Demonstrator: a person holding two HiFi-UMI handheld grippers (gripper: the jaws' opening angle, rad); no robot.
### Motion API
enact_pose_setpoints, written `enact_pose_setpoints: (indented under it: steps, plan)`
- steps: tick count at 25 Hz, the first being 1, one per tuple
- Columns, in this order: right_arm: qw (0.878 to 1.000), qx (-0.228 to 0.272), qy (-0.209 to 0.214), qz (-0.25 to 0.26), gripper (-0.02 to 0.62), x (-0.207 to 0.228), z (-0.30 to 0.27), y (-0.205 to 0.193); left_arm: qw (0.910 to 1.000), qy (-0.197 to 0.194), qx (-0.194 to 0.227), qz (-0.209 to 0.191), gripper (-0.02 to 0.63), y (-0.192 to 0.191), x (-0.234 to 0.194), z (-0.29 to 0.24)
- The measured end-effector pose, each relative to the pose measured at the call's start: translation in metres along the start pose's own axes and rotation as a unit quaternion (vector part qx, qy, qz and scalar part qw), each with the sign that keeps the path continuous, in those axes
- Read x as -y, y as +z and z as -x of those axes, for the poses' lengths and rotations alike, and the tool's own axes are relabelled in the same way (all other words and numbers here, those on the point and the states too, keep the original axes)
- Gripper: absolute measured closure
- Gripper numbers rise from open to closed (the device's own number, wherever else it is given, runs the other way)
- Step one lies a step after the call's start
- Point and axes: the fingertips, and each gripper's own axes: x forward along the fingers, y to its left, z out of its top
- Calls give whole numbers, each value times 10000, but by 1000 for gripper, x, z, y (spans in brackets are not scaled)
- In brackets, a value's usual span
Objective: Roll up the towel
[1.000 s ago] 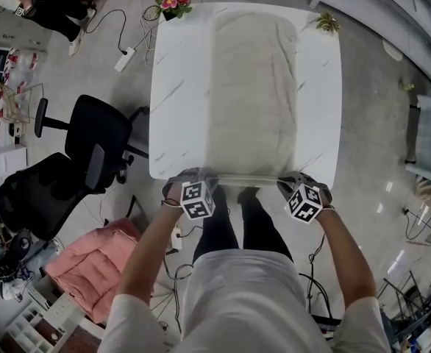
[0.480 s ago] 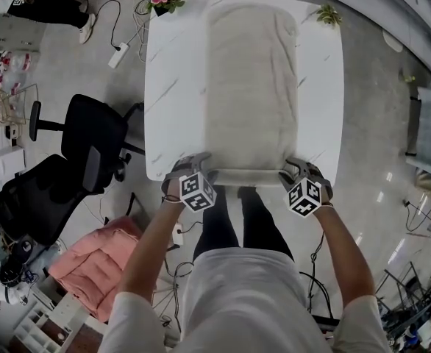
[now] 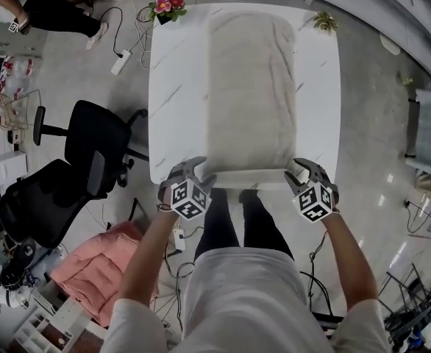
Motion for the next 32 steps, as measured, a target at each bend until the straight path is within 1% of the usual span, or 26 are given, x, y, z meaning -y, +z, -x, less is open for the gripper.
enact_pose_setpoints:
  steps: [2,4,5,7,9,10,14,15,17,18,20,21,22,23,26,28,30,31,32]
  plan:
    - [9994,-178,-148,-255,396,5,-4,-12,9994,59,-49,341,327,-4,-4,-3]
    - [9975,-300,-184,-611,399,9,-10,-23,9974,49,-70,721,327,-7,-9,-9]
    - [9966,-330,-181,-740,405,10,-13,-26,9968,49,-93,797,325,-7,-12,-13]
    - [9957,-398,-191,-809,410,10,-20,-30,9975,64,-198,675,321,-10,-15,-23]
    - [9956,-504,-241,-748,414,12,-28,-37,9982,25,-321,500,319,-13,-17,-33]
    - [9955,-557,-272,-723,414,13,-31,-40,9982,-16,-357,478,316,-14,-19,-38]
    - [9944,-746,-339,-670,413,19,-39,-55,9971,-257,-371,617,287,-19,-26,-48]
    - [9941,-767,-345,-681,415,21,-40,-58,9961,-354,-333,735,280,-20,-28,-50]
    - [9936,-760,-330,-769,417,23,-41,-63,9912,-595,-188,1166,272,-20,-31,-48]
    - [9933,-755,-322,-815,417,24,-40,-64,9865,-723,-91,1464,263,-19,-33,-45]
    - [9930,-776,-341,-823,416,24,-38,-66,9732,-927,123,2100,252,-18,-38,-37]
    - [9930,-786,-374,-798,416,25,-38,-66,9668,-967,223,2353,248,-19,-41,-33]
    - [9930,-784,-422,-780,416,26,-37,-66,9625,-956,305,2521,244,-20,-44,-29]
    - [9928,-773,-476,-780,417,27,-35,-65,9606,-911,366,2601,241,-21,-47,-25]
    - [9919,-780,-599,-801,422,31,-28,-65,9623,-737,432,2582,230,-28,-50,-14]
    - [9917,-776,-654,-790,423,32,-22,-65,9598,-608,462,2701,230,-34,-52,-9]
    - [9922,-640,-732,-778,425,32,-13,-60,9541,-448,538,2913,232,-40,-56,-2]
    - [9930,-505,-731,-779,428,31,-8,-54,9537,-381,579,2928,233,-41,-56,1]
    - [9942,-339,-656,-780,431,26,-3,-47,9563,-343,615,2836,242,-40,-53,5]
